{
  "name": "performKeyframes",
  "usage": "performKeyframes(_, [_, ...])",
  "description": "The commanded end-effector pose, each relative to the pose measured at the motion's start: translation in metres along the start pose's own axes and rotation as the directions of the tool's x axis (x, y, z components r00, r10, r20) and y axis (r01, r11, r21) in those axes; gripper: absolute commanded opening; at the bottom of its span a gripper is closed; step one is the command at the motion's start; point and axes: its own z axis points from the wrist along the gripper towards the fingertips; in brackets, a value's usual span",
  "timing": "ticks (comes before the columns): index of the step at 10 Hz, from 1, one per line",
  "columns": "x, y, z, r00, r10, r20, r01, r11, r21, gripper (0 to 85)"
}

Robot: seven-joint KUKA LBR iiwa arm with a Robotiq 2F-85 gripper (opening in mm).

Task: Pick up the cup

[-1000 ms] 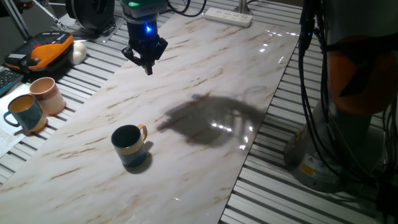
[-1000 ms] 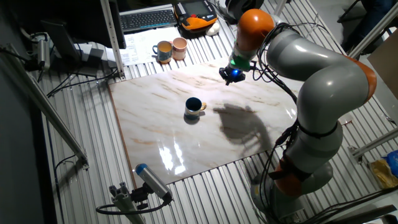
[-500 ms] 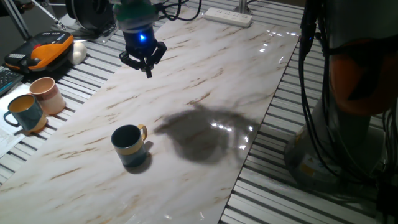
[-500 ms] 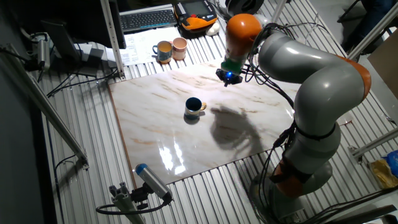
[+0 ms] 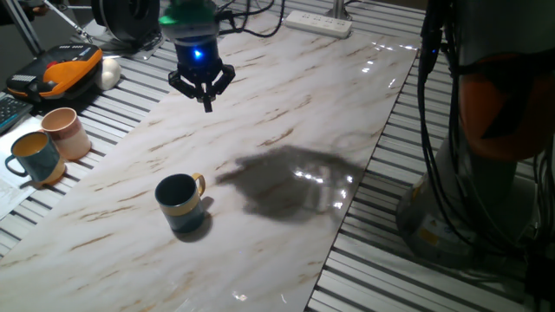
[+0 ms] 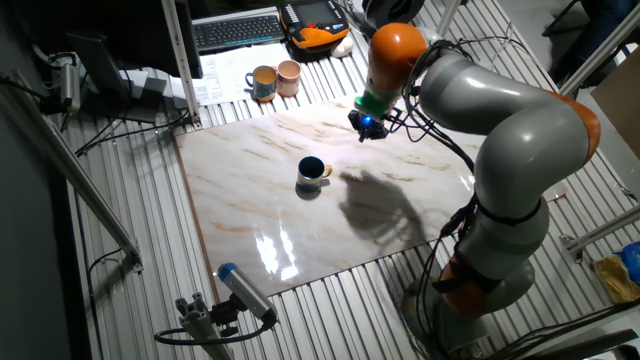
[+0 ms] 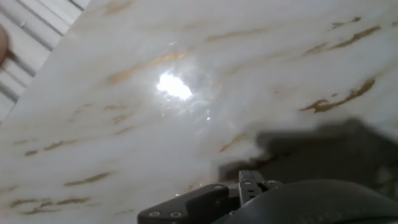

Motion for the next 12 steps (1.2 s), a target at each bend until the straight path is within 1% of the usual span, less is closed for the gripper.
performKeyframes(1, [0.000, 0.000, 0.000, 0.920, 0.393, 0.010, -0.393, 0.920, -0.005, 0.0])
performKeyframes(2, [0.002, 0.000, 0.000, 0.916, 0.400, -0.035, -0.402, 0.915, -0.044, 0.0])
performKeyframes(3, [0.004, 0.000, 0.000, 0.904, 0.417, -0.096, -0.425, 0.899, -0.103, 0.0])
performKeyframes(4, [0.006, 0.000, 0.001, 0.891, 0.447, -0.079, -0.453, 0.886, -0.095, 0.0])
performKeyframes(6, [0.012, -0.001, 0.004, 0.885, 0.463, -0.052, -0.465, 0.883, -0.067, 0.0])
performKeyframes(7, [0.015, 0.000, 0.005, 0.867, 0.496, -0.052, -0.499, 0.864, -0.066, 0.0])
performKeyframes(8, [0.017, -0.001, 0.005, 0.849, 0.528, -0.016, -0.528, 0.849, -0.027, 0.0])
performKeyframes(10, [0.023, -0.001, 0.008, 0.815, 0.580, 0.015, -0.580, 0.815, 0.006, 0.0])
performKeyframes(11, [0.024, -0.002, 0.008, 0.805, 0.593, 0.024, -0.593, 0.805, 0.015, 0.0])
performKeyframes(12, [0.026, -0.002, 0.009, 0.804, 0.594, 0.025, -0.595, 0.804, 0.017, 0.0])
